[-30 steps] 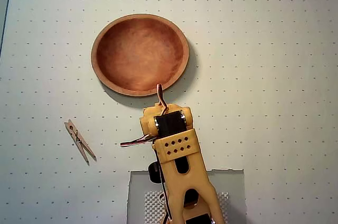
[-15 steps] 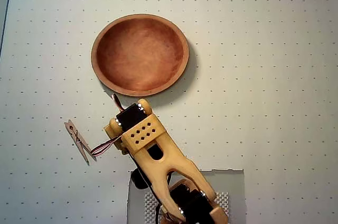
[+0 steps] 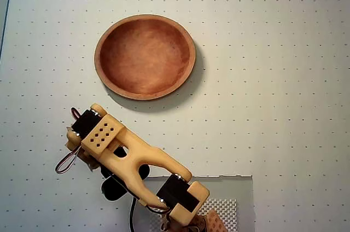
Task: Grasp a clothespin and put it in the bowl.
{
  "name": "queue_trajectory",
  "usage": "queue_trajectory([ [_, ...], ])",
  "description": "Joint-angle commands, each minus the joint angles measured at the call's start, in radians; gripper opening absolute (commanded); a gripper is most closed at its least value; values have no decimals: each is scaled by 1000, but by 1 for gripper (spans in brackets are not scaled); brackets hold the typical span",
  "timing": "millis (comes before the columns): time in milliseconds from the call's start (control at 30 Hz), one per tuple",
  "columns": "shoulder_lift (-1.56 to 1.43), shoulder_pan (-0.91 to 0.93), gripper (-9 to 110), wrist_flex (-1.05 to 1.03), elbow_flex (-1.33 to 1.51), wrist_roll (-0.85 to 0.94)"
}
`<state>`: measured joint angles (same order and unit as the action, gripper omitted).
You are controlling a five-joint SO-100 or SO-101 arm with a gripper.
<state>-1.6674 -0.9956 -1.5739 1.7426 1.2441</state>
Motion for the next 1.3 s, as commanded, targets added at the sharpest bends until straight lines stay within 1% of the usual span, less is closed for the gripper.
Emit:
queue_trajectory([
  [0, 41, -32, -3, -54, -118, -18],
  [167, 172, -38, -3, -147, -308, -77],
  [433, 322, -29, -3, -206, -545, -75],
  [867, 511, 61, -3, -212, -749, -72],
  [1000, 578, 97, -3, -213, -827, -29],
  [1167, 640, 109, -3, -213, -856, 2],
  [1267, 663, 101, 0, -213, -856, 3],
])
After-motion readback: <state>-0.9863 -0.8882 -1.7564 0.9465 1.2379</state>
